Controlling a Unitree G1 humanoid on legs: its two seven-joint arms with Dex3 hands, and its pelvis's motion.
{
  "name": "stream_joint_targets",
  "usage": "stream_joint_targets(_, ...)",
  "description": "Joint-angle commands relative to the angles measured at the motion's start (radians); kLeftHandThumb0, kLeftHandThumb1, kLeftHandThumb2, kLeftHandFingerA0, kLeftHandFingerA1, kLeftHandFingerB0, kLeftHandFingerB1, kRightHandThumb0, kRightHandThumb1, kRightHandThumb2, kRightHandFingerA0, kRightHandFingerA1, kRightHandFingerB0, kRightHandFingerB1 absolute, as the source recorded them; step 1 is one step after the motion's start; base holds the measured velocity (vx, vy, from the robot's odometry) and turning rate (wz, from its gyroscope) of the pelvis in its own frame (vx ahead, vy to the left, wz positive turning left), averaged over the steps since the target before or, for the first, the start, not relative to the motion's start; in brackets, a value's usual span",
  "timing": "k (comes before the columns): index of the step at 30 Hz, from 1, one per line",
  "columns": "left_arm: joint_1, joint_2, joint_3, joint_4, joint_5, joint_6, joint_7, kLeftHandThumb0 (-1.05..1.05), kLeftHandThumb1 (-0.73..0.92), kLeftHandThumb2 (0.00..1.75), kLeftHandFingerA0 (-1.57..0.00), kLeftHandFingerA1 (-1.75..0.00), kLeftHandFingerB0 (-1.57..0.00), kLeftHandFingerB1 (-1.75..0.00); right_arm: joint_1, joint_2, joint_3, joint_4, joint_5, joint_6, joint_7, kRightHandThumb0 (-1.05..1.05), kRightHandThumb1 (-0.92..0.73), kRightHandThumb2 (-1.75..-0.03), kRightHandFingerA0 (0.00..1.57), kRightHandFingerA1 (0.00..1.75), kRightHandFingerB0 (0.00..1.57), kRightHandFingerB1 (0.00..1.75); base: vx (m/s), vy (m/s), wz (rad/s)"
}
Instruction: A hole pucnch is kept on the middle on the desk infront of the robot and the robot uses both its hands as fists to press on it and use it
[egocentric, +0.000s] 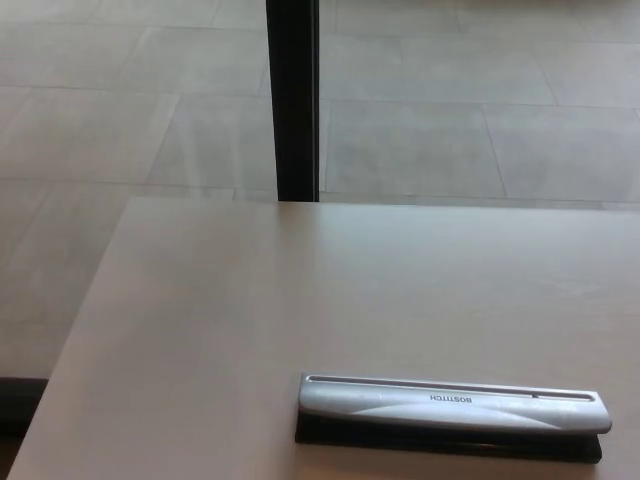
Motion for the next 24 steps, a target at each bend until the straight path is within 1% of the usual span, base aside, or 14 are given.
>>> stream_joint_targets(1,-0.026,-0.012,0.237,-0.162,-0.201,0.114,0.19,-0.47,0.71,0.65,-0.99,-0.7,-0.68,-0.71,-0.111,-0.089,-0.338,-0.074,0.371,0.106,-0.134,-0.52,-0.49,-1.03,0.49,0.81,0.0,0.55,0.0,0.0,0.0)
stream_joint_targets(2,-0.034,-0.008,0.251,-0.21,-0.206,0.124,0.187,-0.55,0.71,0.61,-0.98,-0.63,-0.72,-0.65,-0.141,-0.125,-0.357,-0.077,0.351,0.12,-0.186,-0.58,-0.68,-0.73,0.63,1.27,0.29,0.91,0.0,0.0,0.0)
stream_joint_targets(4,-0.069,-0.006,0.278,-0.324,-0.212,0.148,0.215,-0.47,0.65,0.66,-1.11,-0.66,-0.74,-0.63,-0.163,-0.155,-0.391,-0.133,0.366,0.117,-0.169,-0.56,-0.69,-0.77,0.55,0.81,0.03,0.65,0.0,0.0,0.0)
stream_joint_targets(5,-0.074,-0.009,0.283,-0.334,-0.207,0.155,0.216,-0.47,0.65,0.66,-1.11,-0.66,-0.74,-0.63,-0.165,-0.155,-0.398,-0.14,0.363,0.122,-0.168,-0.56,-0.69,-0.77,0.55,0.81,0.03,0.65,0.0,0.0,0.0)
stream_joint_targets(7,-0.211,0.055,0.319,-0.381,-0.215,0.139,0.257,-0.4,0.57,0.83,-1.19,-0.79,-0.84,-0.5,-0.269,-0.269,-0.43,-0.149,0.345,0.128,-0.224,-0.5,-0.66,-0.89,1.03,0.91,0.31,0.75,0.0,0.0,0.0)
stream_joint_targets(8,-0.233,0.065,0.32,-0.408,-0.196,0.156,0.266,-0.4,0.57,0.83,-1.19,-0.79,-0.84,-0.5,-0.296,-0.287,-0.445,-0.147,0.35,0.13,-0.232,-0.5,-0.66,-0.89,1.03,0.91,0.31,0.75,0.0,0.0,0.0)
stream_joint_targets(10,-0.291,0.095,0.328,-0.446,-0.192,0.165,0.262,-0.47,0.64,0.77,-1.06,-1.36,-0.94,-0.52,-0.331,-0.315,-0.457,-0.166,0.357,0.121,-0.203,-0.41,-0.52,-1.19,1.13,1.07,0.41,0.73,0.0,0.0,0.0)
stream_joint_targets(11,-0.341,0.114,0.351,-0.458,-0.208,0.201,0.276,-0.47,0.64,0.77,-1.06,-1.36,-0.94,-0.52,-0.347,-0.319,-0.467,-0.2,0.367,0.126,-0.193,-0.41,-0.52,-1.19,1.13,1.07,0.41,0.73,0.0,0.0,0.0)
stream_joint_targets(12,-0.449,0.164,0.338,-0.529,-0.23,0.185,0.241,-0.44,0.51,1.03,-1.34,-1.35,-0.94,-0.87,-0.399,-0.342,-0.455,-0.317,0.353,0.15,-0.232,-0.38,-0.32,-1.38,1.2,1.3,0.89,0.83,0.0,0.0,0.0)
stream_joint_targets(13,-0.484,0.163,0.344,-0.555,-0.247,0.181,0.24,-0.44,0.51,1.03,-1.34,-1.35,-0.94,-0.87,-0.412,-0.342,-0.457,-0.361,0.358,0.168,-0.236,-0.38,-0.32,-1.38,1.2,1.3,0.89,0.83,0.0,0.0,0.0)
stream_joint_targets(14,-0.555,0.163,0.338,-0.614,-0.253,0.23,0.278,-0.48,0.64,0.75,-1.06,-1.54,-0.96,-0.95,-0.446,-0.345,-0.454,-0.405,0.365,0.167,-0.241,-0.29,-0.42,-1.2,1.35,1.29,0.95,0.93,0.0,0.0,0.0)
stream_joint_targets(20,-0.839,0.17,0.234,-0.775,-0.247,0.285,0.282,-0.16,0.79,0.75,-0.73,-1.73,-0.63,-1.25,-0.54,-0.319,-0.371,-0.668,0.412,0.268,-0.217,-0.43,-0.31,-1.29,1.23,1.66,1.06,1.2,0.0,0.0,0.0)
stream_joint_targets(22,-0.86,0.152,0.211,-0.81,-0.266,0.274,0.241,-0.08,0.84,0.72,-0.92,-1.71,-0.61,-1.24,-0.546,-0.289,-0.342,-0.748,0.419,0.273,-0.207,-0.45,-0.26,-1.32,1.24,1.64,1.1,1.2,0.0,0.0,0.0)
stream_joint_targets(24,-0.861,0.101,0.143,-0.935,-0.338,0.266,0.161,0.0,0.74,1.07,-0.73,-1.75,-0.66,-1.34,-0.537,-0.22,-0.245,-0.92,0.44,0.289,-0.189,-0.5,-0.23,-1.21,1.23,1.61,1.16,1.11,0.0,0.0,0.0)
